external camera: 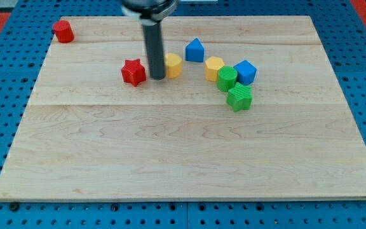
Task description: Move the red star towards the top center
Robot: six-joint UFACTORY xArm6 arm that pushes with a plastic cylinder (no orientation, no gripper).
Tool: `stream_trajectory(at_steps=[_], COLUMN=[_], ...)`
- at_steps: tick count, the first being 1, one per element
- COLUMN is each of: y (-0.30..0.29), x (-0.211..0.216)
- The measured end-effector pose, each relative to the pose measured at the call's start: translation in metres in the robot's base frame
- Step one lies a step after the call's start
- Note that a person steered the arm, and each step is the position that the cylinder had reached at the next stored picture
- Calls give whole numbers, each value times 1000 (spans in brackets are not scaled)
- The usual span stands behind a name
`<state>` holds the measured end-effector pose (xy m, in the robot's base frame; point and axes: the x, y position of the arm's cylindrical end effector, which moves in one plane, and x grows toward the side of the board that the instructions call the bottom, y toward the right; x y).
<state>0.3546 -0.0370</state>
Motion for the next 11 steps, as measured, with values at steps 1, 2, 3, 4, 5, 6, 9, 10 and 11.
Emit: stream_trajectory(at_steps=[1,2,3,4,5,6,9,10,11], y=[-3,-21,-50,-102,-80,-58,-84,-45,-29], x=[-11,30,56,38,-3,-35,52,30,-23])
